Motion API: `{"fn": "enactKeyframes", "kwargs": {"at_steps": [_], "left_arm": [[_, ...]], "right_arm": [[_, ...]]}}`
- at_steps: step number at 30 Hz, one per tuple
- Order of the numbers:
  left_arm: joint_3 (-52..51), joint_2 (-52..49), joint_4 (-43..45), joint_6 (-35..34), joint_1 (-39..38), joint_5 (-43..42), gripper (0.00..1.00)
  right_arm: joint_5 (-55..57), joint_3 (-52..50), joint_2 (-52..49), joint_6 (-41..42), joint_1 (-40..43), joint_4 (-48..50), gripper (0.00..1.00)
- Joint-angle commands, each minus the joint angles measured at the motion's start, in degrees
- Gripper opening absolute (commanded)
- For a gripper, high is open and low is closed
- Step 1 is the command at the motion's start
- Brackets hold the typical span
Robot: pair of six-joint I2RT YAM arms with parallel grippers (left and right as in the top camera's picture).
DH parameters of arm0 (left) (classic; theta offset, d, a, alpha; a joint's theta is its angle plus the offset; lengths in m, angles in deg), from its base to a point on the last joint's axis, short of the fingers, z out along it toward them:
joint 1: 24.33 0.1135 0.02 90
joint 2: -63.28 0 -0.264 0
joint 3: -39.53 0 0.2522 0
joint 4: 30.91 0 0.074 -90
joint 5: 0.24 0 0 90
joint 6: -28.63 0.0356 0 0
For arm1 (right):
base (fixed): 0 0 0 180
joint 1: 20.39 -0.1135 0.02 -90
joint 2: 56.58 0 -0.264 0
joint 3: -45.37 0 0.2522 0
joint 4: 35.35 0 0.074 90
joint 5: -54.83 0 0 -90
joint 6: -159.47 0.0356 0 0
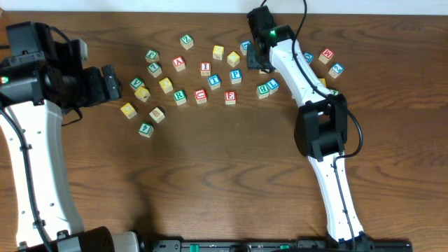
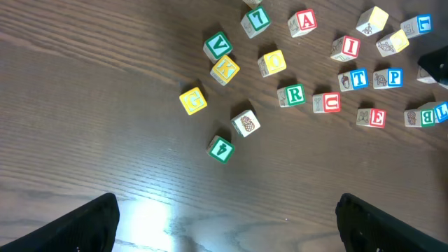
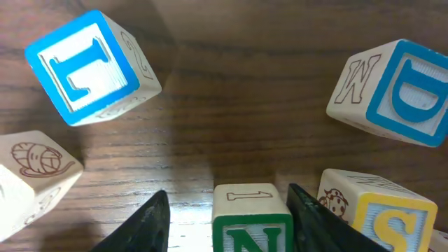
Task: Spell out NEURIPS
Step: 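Lower the right gripper and grasp the green N block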
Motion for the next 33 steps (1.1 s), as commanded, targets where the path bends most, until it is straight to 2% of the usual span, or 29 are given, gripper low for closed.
{"fn": "enactKeyframes", "kwargs": {"at_steps": [1, 12, 24, 33], "left_arm": [[1.4, 0.4, 0.0, -0.1, 0.2, -0.7, 0.98], [1.4, 0.4, 0.0, -0.1, 0.1, -0.7, 0.98], [1.4, 0.4, 0.0, -0.1, 0.1, -0.7, 0.98], [1.4, 0.4, 0.0, -0.1, 0.1, -0.7, 0.98]], "right_arm": [[1.2, -0.3, -0.5, 0.6, 0.1, 0.1, 0.45], [1.9, -0.2, 0.0, 0.5, 0.1, 0.0, 0.22], [1.0, -0.2, 5.6, 0.5, -0.1, -1.9, 0.12], [-6.0, -0.2, 13.3, -0.6, -1.8, -8.2, 0.08]]}}
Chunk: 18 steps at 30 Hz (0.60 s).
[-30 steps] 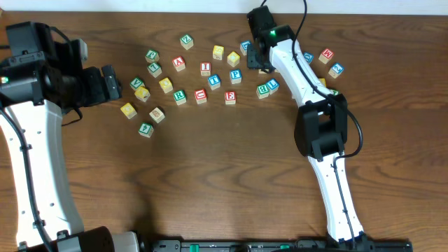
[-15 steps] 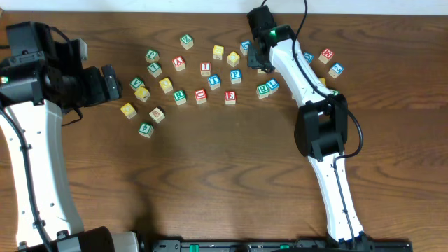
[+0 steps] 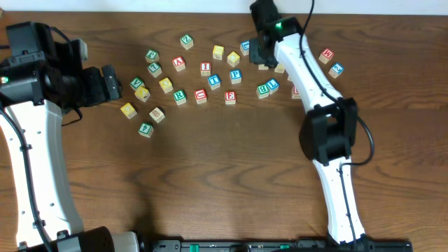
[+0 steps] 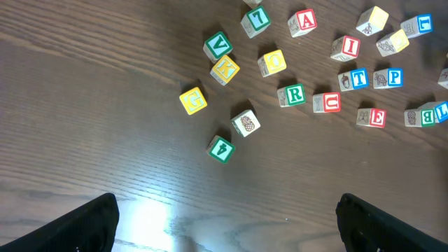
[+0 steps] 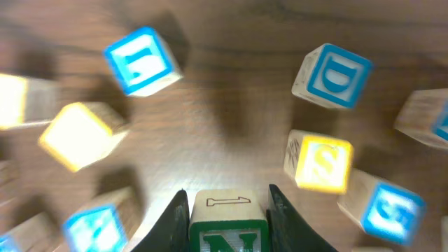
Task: Spell out NEURIPS
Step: 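Lower the right gripper and grasp the green N block, then carry the green N block toward the front and set it down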
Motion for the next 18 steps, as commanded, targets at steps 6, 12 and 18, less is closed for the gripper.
{"fn": "enactKeyframes", "kwargs": {"at_steps": [6, 12, 18], "left_arm": [[1.4, 0.4, 0.0, -0.1, 0.1, -0.7, 0.97], [1.4, 0.4, 0.0, -0.1, 0.2, -0.7, 0.98], [1.4, 0.4, 0.0, -0.1, 0.2, -0.7, 0.98]], "right_arm": [[-12.8, 0.1, 6.9, -1.2, -4.5, -10.6, 0.03], [-13.1, 0.1, 6.6, -1.2, -9.0, -19.2, 0.06], [-11.8, -0.2, 6.5, -1.2, -14.2, -21.8, 0.08]]}}
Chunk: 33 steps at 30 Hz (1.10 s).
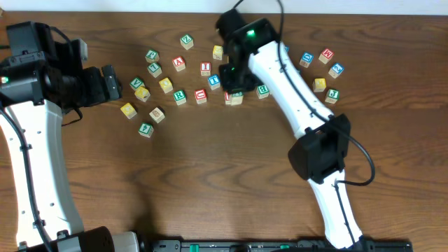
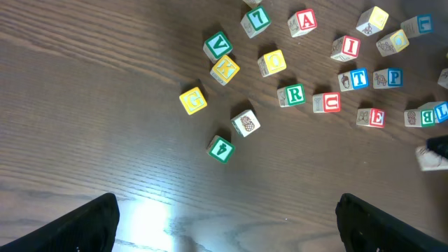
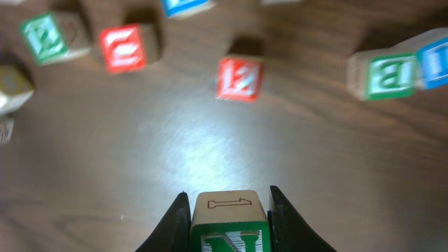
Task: Spell out NEURIPS
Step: 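Carry the green N block toward the front and set it down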
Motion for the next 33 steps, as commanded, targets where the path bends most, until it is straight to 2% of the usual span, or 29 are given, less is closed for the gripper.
{"fn": "enactKeyframes", "kwargs": {"at_steps": [1, 6, 11, 16, 27, 33], "left_arm": [[1.4, 0.4, 0.0, -0.1, 0.1, -0.7, 0.98], [1.4, 0.4, 0.0, -0.1, 0.2, -0.7, 0.97], [1.4, 0.4, 0.0, -0.1, 0.2, -0.7, 0.98], [1.4, 0.4, 0.0, -0.1, 0.2, -0.7, 0.98], [1.4, 0.4, 0.0, -0.1, 0.2, -0.7, 0.97], [1.4, 0.4, 0.0, -0.1, 0.1, -0.7, 0.97]], "right_arm": [[0.6, -0.5, -0.1, -0.7, -3.3, -0.4, 0.08], [2.6, -4.8, -0.1, 0.2, -7.6, 3.3, 0.08], [10.9, -11.6, -0.1, 6.7, -9.9, 8.9, 0.06], [11.6, -18.6, -0.1, 11.8, -10.4, 16.7, 0.07], [14.6, -22.5, -0.1, 18.7, -11.3, 23.1, 0.05], [16.5, -25.5, -0.1, 20.0, -12.0, 27.5, 0.09]]}}
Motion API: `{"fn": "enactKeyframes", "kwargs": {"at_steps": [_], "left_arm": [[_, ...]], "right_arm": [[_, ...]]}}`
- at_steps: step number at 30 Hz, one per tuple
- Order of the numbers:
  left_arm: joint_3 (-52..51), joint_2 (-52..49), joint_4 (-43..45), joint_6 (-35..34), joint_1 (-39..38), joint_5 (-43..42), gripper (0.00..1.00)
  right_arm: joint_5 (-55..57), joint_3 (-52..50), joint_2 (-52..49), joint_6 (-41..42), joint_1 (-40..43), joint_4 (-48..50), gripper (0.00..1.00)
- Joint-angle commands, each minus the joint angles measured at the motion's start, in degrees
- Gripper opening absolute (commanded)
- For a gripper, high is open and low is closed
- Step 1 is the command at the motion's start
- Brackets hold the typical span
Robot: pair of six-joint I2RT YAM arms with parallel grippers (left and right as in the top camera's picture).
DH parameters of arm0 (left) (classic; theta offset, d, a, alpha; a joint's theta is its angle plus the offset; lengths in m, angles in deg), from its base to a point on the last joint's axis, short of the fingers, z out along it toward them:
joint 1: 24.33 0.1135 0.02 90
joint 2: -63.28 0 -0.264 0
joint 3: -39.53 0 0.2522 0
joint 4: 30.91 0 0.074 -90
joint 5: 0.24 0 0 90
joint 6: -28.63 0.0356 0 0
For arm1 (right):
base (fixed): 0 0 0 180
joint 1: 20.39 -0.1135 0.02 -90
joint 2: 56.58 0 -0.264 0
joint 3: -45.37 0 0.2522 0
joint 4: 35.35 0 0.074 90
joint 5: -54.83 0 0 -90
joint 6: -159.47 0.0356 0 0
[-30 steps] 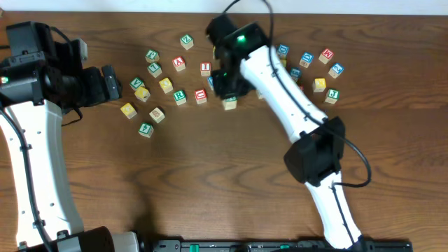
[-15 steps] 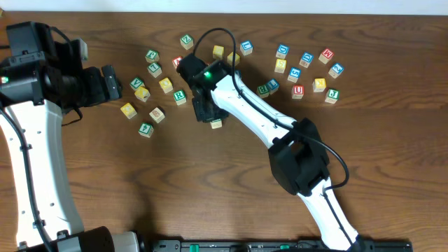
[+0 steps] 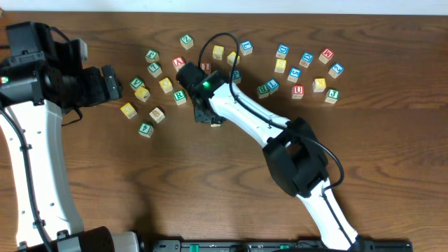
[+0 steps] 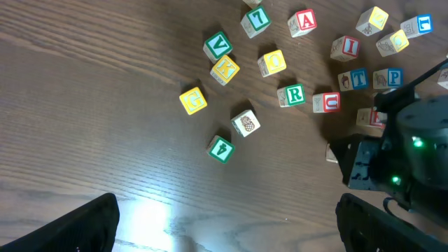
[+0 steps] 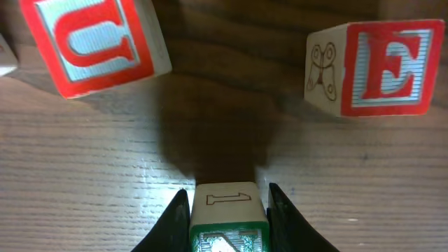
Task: Spell out NEURIPS
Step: 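Carry the green N block toward the front and set it down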
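My right gripper (image 5: 229, 192) is shut on the green N block (image 5: 229, 213), held low over the wood. A red U block (image 5: 98, 38) lies just beyond it to the left, and a red E block (image 5: 381, 66) to the right. Overhead, the right gripper (image 3: 205, 112) reaches into the left-middle of the table, with a pale corner of the N block (image 3: 215, 123) showing and the U and E hidden under the arm. The green R block (image 3: 180, 96) sits beside it. My left gripper (image 4: 224, 234) hangs open at the left, away from the blocks.
Loose letter blocks are scattered along the far side: a cluster at the left with a yellow G (image 4: 192, 100) and a green 4 (image 4: 221, 148), I (image 4: 346, 47), T (image 4: 358, 78) and P (image 4: 393, 77) further along, and another group at the far right (image 3: 308, 70).
My right gripper has moved left and toward the front with the N block. It was high over the red E; now it is low, just in front of the U and E. The left arm is unchanged.
My right gripper's fingers stood either side of the N block among the L, D and S blocks at the far right. Then it held the N clear of the table, later high over the red E, and now low by the U and E.
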Motion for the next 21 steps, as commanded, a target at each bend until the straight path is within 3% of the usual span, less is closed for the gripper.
{"fn": "enactKeyframes", "kwargs": {"at_steps": [1, 5, 10, 15, 21], "left_arm": [[1.4, 0.4, 0.0, -0.1, 0.2, -0.7, 0.98], [1.4, 0.4, 0.0, -0.1, 0.2, -0.7, 0.98], [1.4, 0.4, 0.0, -0.1, 0.2, -0.7, 0.98], [1.4, 0.4, 0.0, -0.1, 0.1, -0.7, 0.98], [1.4, 0.4, 0.0, -0.1, 0.1, -0.7, 0.98]], "right_arm": [[1.5, -0.8, -0.1, 1.8, -0.7, 1.2, 0.09], [0.3, -0.8, -0.1, 1.8, -0.7, 1.3, 0.11], [0.1, -0.8, -0.1, 1.8, -0.7, 1.2, 0.22], [-0.7, -0.8, -0.1, 1.8, -0.7, 1.0, 0.24], [-0.7, -0.5, 0.2, 1.7, -0.7, 0.8, 0.34]]}}
